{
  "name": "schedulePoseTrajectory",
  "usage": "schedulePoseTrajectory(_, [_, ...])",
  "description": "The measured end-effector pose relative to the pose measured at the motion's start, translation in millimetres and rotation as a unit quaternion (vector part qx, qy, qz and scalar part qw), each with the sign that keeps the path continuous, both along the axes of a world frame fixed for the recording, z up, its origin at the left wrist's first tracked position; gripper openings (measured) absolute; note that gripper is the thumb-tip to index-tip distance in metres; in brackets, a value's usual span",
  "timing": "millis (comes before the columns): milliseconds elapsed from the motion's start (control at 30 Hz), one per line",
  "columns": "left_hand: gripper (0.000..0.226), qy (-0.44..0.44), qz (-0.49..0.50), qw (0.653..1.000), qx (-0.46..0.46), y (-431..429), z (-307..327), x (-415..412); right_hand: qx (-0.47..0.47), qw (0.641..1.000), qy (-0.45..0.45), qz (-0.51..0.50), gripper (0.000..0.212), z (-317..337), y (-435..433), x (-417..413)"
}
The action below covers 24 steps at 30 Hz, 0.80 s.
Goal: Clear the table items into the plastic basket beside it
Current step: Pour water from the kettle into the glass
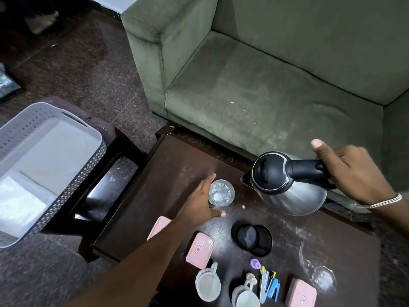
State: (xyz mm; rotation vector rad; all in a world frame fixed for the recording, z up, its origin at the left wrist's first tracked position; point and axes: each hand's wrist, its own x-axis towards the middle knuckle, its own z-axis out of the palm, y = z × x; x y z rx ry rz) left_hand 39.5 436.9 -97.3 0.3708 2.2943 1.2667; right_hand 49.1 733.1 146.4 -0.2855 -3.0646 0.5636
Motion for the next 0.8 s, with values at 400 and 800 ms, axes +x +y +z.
schedulePoseTrajectory(400, [0.133, 0.032, 0.030, 0.986, 0.159, -43.7, 106.9, -3.2, -0.366, 0.918, 0.063, -0.143, 0.079, 33.1, -28.8, -18.6])
schedulePoseTrajectory(800, [0.099, 0.163, 0.160, 0.959, 0.171, -229.7, 240.0, -46.5, -0.507, 0.854, 0.116, 0.016, 0.068, 72.5, -249.0, -117.6])
